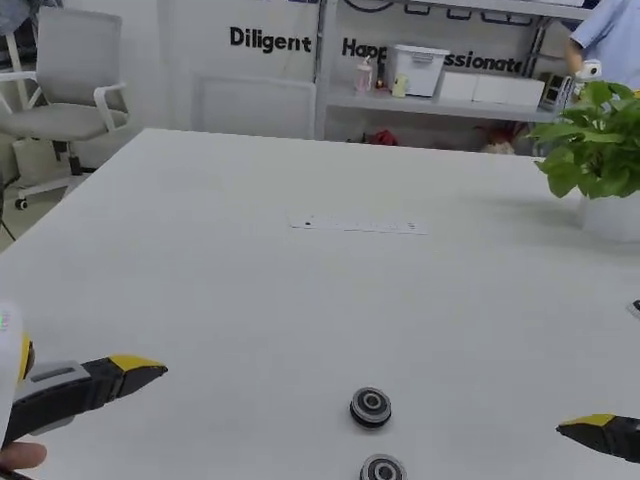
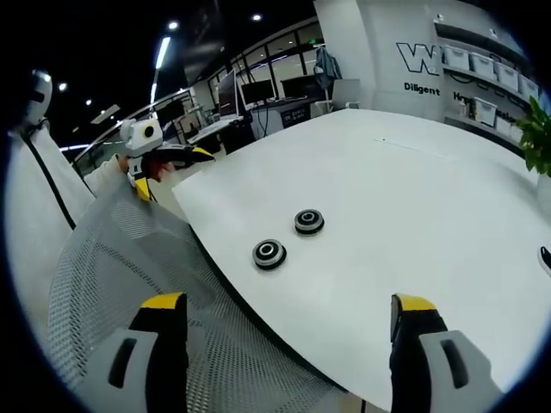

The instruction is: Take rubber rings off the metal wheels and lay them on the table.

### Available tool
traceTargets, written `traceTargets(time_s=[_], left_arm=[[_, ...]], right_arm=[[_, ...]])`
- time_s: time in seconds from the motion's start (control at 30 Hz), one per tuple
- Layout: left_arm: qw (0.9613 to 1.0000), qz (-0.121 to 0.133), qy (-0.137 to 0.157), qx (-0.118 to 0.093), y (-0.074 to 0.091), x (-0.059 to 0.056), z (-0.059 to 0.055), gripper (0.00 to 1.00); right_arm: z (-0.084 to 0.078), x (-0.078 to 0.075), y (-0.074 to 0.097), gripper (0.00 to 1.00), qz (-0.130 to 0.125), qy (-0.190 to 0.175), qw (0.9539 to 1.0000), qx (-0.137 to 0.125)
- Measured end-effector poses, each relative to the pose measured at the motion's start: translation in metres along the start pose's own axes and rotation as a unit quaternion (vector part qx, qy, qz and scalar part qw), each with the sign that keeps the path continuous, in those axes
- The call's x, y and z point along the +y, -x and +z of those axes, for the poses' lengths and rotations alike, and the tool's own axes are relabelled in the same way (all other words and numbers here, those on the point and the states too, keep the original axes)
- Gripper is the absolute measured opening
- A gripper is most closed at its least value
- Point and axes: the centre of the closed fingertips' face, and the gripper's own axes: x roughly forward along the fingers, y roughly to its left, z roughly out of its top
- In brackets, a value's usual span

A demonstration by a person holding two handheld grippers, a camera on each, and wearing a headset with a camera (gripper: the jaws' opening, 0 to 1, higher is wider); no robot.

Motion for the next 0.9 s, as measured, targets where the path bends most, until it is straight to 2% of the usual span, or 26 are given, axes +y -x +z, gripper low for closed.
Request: traceTargets(time_s=[0.23,0.37,0.53,0.73,0.9], left_arm=[[0.9998,0.000,0.017,-0.012,-0.003,-0.004,0.005,1.00],[0.9998,0.003,0.021,-0.005,-0.008,-0.004,0.003,1.00],[0.9996,0.012,0.026,0.004,-0.010,-0.004,0.002,1.00],[0.9995,0.012,0.026,0.014,-0.012,-0.002,0.000,1.00],[0.9996,0.013,0.025,0.005,-0.017,0.001,0.007,1.00]], right_arm=[[-0.004,-0.003,0.000,0.93,0.003,0.001,0.9999,0.010],[0.000,-0.002,-0.002,0.93,0.016,-0.007,0.9998,-0.005],[-0.004,-0.001,-0.007,0.92,0.034,0.006,0.9993,0.014],[0.004,0.002,-0.009,0.92,0.050,0.014,0.9986,0.011],[0.007,0.001,-0.011,0.92,0.057,0.021,0.9981,0.009]])
